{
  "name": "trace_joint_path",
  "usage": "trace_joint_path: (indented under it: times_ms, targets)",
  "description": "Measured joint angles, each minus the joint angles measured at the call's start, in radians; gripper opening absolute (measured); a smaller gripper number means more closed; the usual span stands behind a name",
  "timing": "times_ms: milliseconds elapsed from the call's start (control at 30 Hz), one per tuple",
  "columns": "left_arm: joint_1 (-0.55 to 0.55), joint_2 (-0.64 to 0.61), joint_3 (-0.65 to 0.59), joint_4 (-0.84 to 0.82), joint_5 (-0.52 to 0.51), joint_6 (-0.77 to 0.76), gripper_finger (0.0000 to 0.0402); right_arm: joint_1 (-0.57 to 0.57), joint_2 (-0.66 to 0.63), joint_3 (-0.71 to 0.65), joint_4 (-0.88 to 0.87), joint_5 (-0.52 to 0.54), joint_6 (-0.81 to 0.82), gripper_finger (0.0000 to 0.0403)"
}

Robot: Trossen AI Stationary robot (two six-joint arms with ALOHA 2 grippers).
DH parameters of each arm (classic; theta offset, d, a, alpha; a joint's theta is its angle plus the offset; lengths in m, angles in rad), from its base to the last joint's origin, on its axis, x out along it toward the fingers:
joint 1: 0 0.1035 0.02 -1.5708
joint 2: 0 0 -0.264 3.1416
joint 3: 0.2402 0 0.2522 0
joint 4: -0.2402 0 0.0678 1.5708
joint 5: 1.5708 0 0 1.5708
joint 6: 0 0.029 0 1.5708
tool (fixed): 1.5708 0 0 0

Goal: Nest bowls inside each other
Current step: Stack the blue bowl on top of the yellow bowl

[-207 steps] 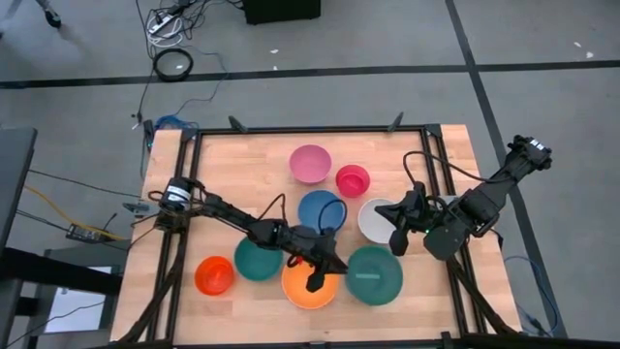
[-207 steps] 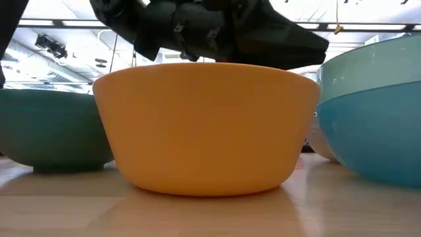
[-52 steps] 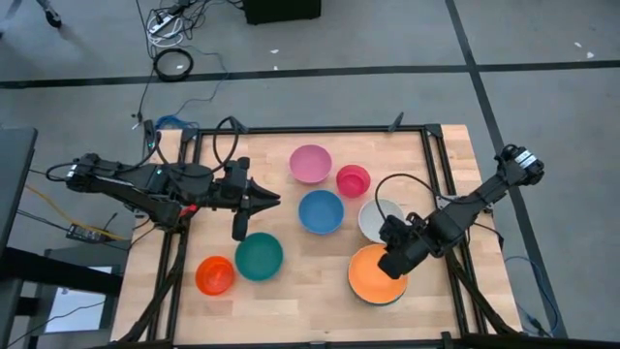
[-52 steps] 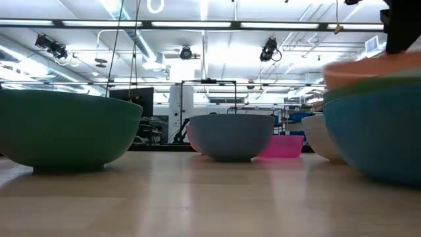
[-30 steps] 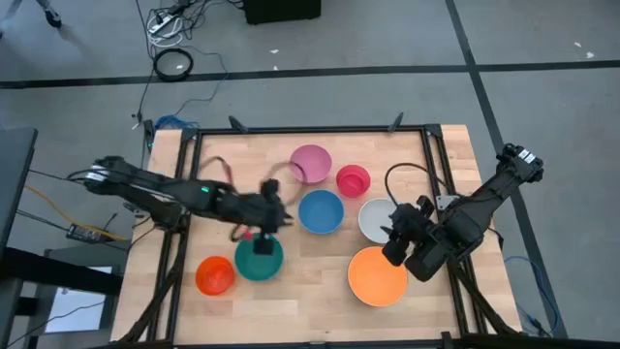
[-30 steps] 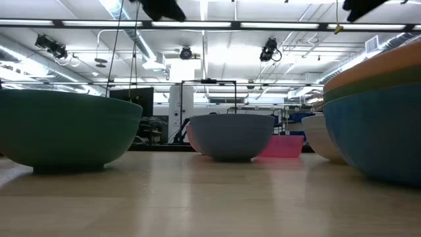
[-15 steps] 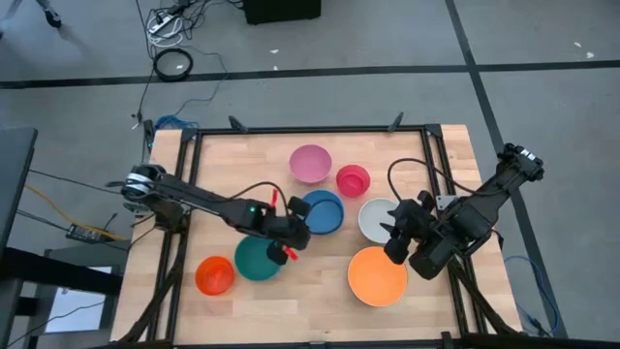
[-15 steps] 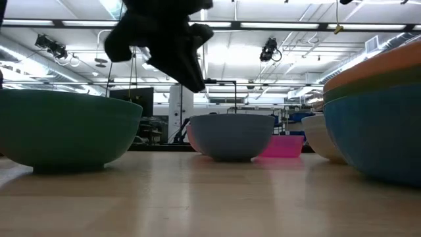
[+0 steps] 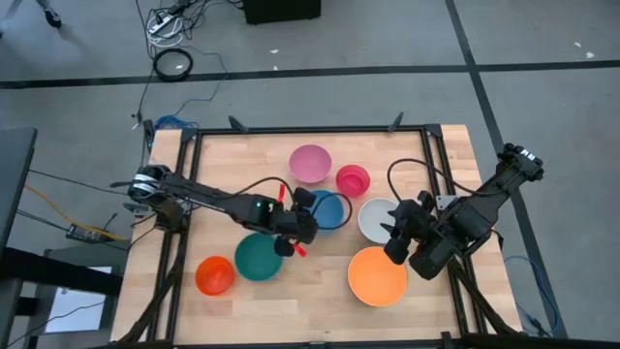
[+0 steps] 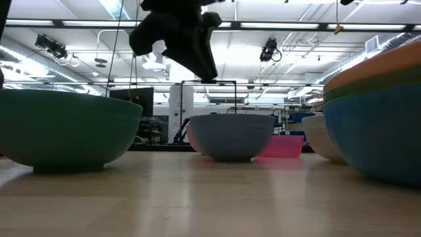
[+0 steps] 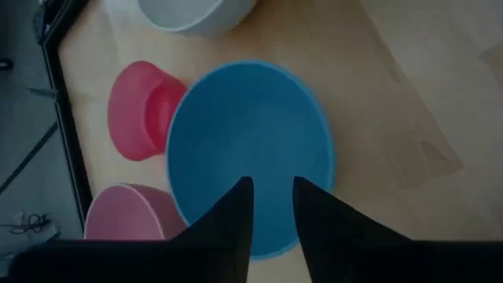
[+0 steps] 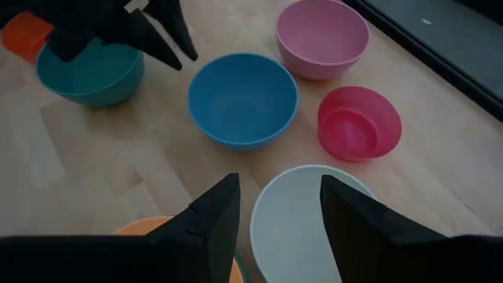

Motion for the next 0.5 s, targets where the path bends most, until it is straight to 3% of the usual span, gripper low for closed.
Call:
trace_joint_path:
  times_ms: [167, 267, 500]
  targets:
    - [0.028, 0.007, 0.000, -0.051, 0.035, -0.020, 0.0139, 0.000, 0.000, 0.000, 0.000, -0.002, 0.000, 0.0165]
    - [0.028, 0.028, -0.001, -0.071, 0.096, -0.025, 0.0142, 0.001, 0.000, 0.000, 0.000, -0.003, 0.000, 0.0166]
    - [0.029, 0.075, -0.001, -0.052, 0.112, -0.021, 0.0142, 0.002, 0.000, -0.001, 0.001, -0.004, 0.000, 0.0166]
